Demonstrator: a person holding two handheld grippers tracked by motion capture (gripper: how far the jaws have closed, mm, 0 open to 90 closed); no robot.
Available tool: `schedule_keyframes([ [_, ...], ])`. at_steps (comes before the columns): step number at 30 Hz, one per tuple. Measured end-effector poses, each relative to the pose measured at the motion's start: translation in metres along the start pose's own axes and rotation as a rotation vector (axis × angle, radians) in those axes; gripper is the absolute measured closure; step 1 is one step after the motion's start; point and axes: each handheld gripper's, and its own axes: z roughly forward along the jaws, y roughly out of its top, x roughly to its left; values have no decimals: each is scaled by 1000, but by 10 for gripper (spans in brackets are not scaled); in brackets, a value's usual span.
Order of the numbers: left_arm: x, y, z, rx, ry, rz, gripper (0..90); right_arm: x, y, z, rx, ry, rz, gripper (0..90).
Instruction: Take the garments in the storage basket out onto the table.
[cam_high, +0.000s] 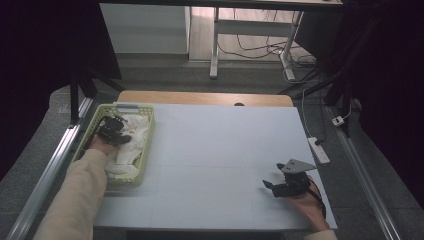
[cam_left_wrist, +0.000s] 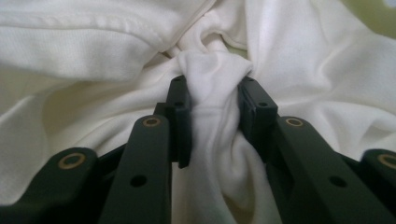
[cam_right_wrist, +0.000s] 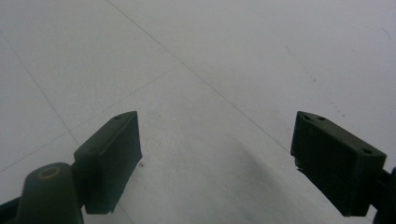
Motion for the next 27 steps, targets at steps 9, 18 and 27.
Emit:
schedule_keyframes([
  [9, -3, -1, -21, -92, 19, 5, 721, 0, 0, 0, 1, -2, 1, 162],
  [18, 1, -10, -58, -231, 12, -11, 723, 0, 0, -1, -1, -3, -2, 162],
  [27, 4, -16, -86, -333, -2, -35, 723, 0, 0, -1, 0, -8, -2, 163],
])
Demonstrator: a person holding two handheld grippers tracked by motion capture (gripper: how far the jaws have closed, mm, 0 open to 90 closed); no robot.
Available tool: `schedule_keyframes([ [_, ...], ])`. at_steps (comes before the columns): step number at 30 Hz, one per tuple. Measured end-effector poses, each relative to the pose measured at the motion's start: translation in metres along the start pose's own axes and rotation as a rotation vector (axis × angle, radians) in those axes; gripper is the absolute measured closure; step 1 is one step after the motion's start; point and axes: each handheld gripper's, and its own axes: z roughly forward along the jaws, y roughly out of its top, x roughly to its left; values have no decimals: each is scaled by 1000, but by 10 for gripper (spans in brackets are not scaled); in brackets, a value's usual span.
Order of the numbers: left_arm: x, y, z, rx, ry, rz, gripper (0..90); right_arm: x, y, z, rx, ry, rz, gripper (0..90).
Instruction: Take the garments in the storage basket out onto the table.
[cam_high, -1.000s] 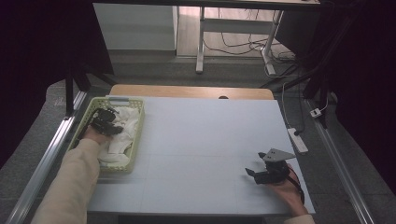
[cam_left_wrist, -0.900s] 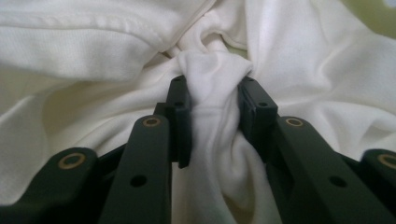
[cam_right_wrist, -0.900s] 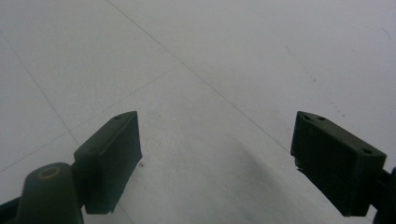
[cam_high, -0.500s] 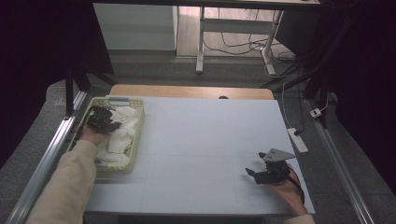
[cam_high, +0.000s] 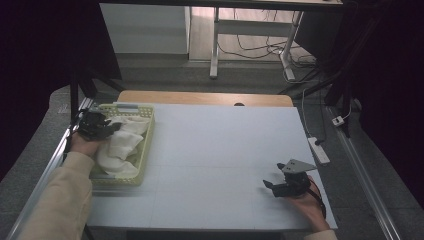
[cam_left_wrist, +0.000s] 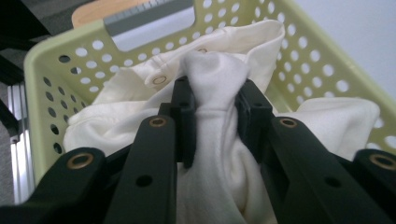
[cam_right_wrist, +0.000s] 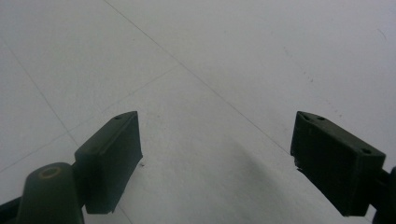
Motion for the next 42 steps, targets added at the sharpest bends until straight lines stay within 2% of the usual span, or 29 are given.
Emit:
schedule_keyframes([
  [8, -2, 1, -8, -41, -14, -7, 723, 0, 0, 0, -1, -1, 1, 163],
  [10, -1, 2, -12, -63, -26, -18, 723, 0, 0, 0, -2, -1, 2, 163],
  [27, -8, 13, -35, -158, -69, -20, 723, 0, 0, -1, -6, -4, 6, 163],
  [42, -12, 24, -64, -251, -87, -17, 723, -1, 0, -1, -4, -6, 4, 164],
])
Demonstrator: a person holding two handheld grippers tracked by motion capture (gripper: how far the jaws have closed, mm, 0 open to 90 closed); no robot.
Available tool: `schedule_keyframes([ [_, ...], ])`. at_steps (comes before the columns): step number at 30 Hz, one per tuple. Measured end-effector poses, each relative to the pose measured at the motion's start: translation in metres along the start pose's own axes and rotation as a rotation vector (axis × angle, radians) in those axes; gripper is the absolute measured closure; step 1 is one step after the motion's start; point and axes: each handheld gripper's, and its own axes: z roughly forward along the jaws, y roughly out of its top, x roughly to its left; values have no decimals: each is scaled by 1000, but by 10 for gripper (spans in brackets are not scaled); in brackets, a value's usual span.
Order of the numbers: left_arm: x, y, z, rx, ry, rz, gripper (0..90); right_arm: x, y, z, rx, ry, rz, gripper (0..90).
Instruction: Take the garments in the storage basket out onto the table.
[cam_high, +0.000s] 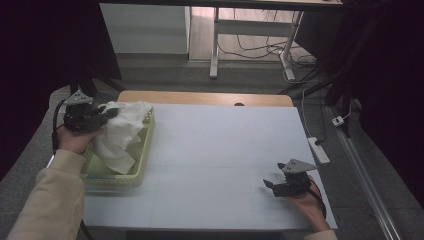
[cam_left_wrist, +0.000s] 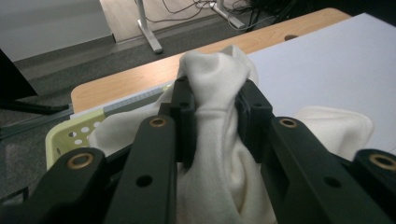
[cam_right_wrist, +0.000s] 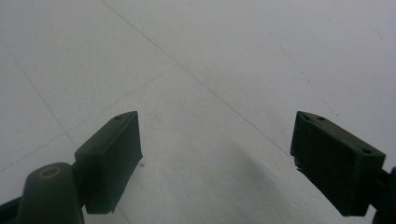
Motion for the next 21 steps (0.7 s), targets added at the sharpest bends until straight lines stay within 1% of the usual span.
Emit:
schedule_keyframes([
  [7, -3, 6, -11, -29, -6, 5, 723, 0, 0, 0, 0, -4, 3, 163],
  [11, -4, 12, -18, -56, -16, 2, 723, 0, 0, 0, 0, -3, 3, 163],
  [21, -9, 21, -26, -91, -30, 7, 723, -1, 0, -1, -2, -2, 4, 164],
])
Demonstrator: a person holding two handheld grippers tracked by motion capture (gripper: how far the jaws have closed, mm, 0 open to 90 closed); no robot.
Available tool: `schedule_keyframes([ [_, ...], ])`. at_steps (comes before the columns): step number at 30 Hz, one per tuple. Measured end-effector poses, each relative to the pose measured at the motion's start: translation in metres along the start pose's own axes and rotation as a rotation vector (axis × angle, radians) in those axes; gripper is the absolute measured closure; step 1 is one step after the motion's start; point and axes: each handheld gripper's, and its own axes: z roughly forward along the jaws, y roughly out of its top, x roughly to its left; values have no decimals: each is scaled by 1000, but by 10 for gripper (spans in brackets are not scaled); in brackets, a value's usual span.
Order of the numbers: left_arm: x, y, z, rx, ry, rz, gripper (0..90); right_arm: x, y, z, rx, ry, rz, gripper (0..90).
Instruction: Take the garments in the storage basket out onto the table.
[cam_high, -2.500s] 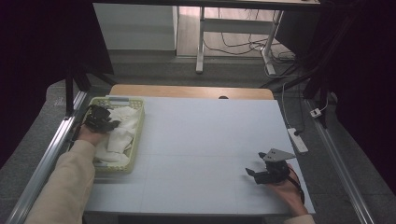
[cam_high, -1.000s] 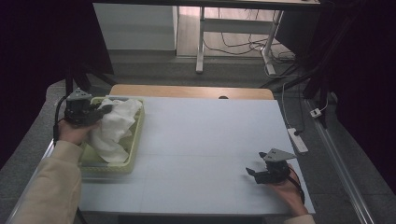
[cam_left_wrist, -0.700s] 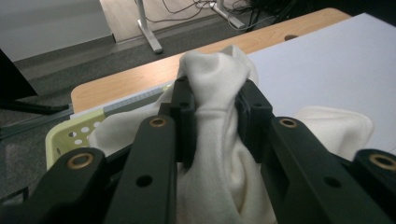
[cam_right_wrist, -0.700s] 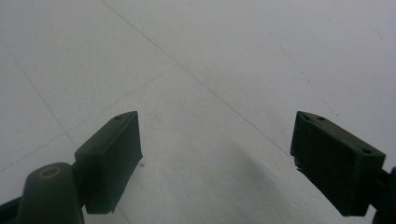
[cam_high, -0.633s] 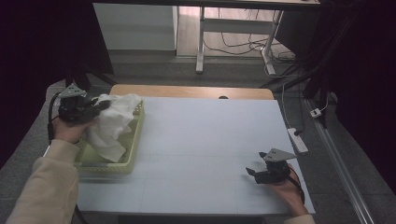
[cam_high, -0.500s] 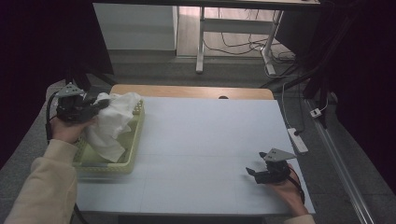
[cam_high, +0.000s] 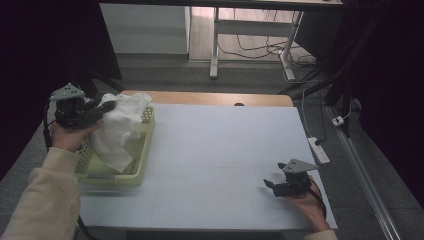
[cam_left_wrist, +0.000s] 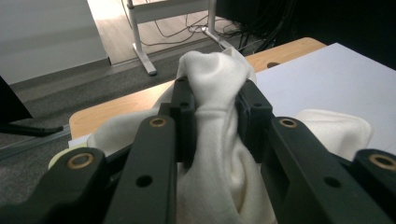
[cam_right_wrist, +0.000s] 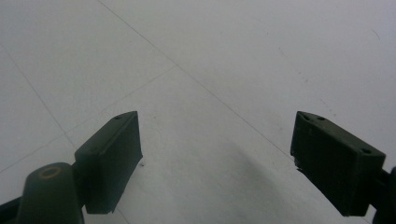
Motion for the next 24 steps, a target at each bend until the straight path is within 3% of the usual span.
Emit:
schedule_keyframes([
  [24, -14, 34, -17, -74, -30, 31, 723, 0, 0, 0, -10, 1, 4, 164],
])
